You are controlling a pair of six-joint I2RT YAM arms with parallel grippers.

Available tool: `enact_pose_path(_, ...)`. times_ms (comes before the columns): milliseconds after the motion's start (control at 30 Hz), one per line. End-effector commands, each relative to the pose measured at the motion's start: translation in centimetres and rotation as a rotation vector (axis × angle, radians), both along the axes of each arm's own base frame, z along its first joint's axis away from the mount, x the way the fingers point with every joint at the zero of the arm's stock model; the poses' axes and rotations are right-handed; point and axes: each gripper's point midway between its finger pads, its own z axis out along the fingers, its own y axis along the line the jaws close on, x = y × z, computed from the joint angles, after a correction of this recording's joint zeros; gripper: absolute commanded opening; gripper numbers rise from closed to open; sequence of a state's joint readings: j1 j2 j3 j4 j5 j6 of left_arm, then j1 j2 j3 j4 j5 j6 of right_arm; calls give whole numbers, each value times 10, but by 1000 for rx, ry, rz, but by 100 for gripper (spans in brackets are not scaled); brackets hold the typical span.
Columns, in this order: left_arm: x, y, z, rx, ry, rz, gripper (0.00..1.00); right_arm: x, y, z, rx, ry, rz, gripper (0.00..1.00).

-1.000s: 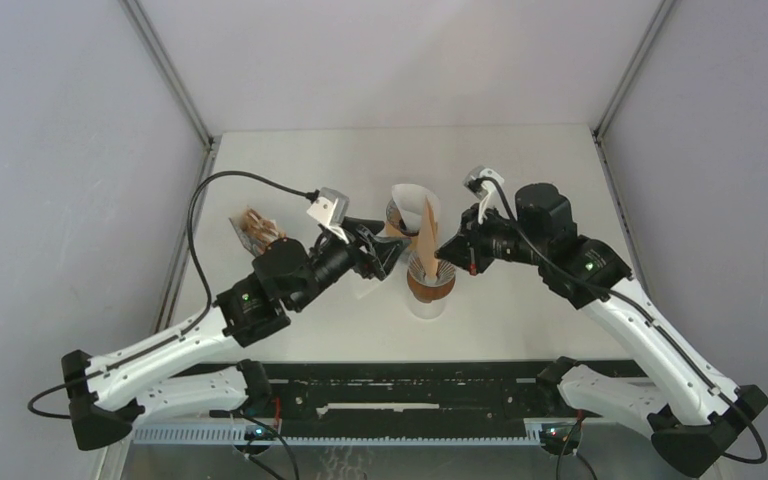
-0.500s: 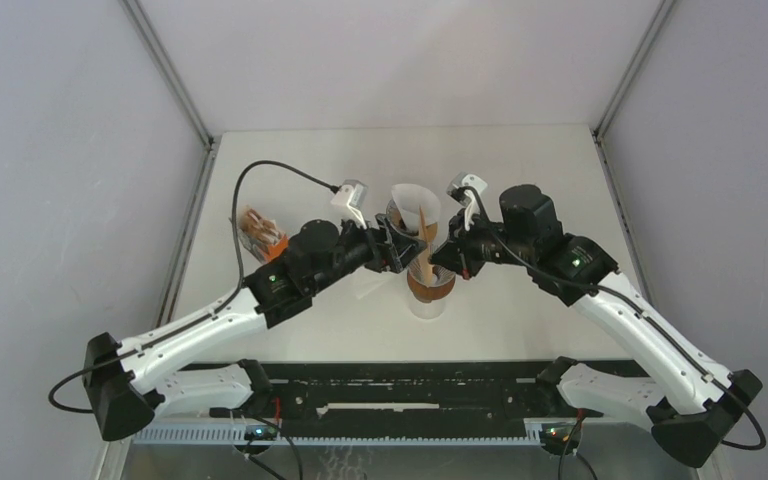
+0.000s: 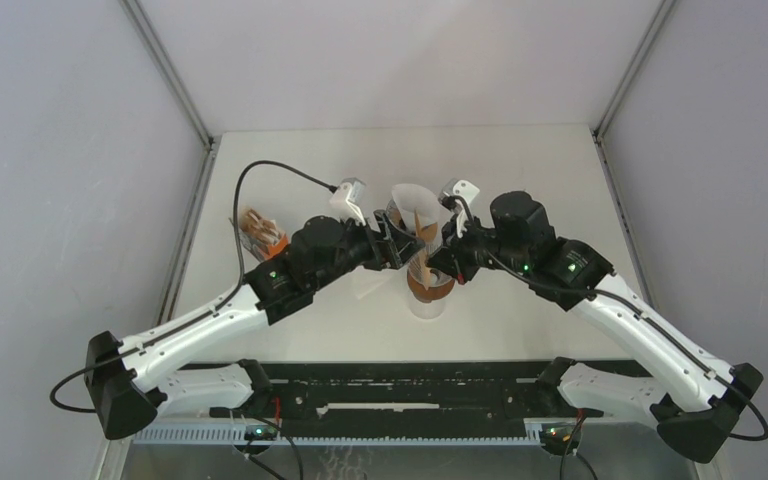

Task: Place the coffee filter in the dripper
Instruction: Place the coffee filter in the coffee dripper.

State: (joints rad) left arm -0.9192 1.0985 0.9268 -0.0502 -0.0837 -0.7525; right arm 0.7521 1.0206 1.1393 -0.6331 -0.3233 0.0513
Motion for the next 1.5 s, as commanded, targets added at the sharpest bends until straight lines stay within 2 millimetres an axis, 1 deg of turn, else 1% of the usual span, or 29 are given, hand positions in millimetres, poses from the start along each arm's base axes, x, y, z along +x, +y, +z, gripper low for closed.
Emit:
enact_pose_path(0,5,8,38,-67,-37,45,76,4,1,8,-8,-61,-9,0)
enact_pose_path(133,6,10,36,-55,-33,57,72,3,3,7,-24,-69,-7,0)
enact_pose_path(267,6,12,33,-42,-26,64,66,4,4,6,-32,-76,-11,0)
enact_pose_path(433,7,12,32,-37,-25,62,65,3,4,5,-61,-91,-13,0)
enact_pose_path(600,8,12,29,4,-13,63,64,2,6,6,-106,-131,-15,0)
enact_pose_path(867,9,13,17,60,14,65,59,2,10,3,-169,-172,-20,0)
enact_pose_path(1000,7,17,16,59,20,72,59,5,8,5,-166,-180,-46,0)
enact_pose_path(1200,4,27,20,24,-3,100,64,8,8,4,-166,-168,-70,0)
enact_pose_path(1367,3,26,14,35,13,92,65,8,12,5,-148,-157,-74,0)
enact_pose_path(1467,2,25,15,16,12,85,67,8,13,6,-142,-156,-73,0)
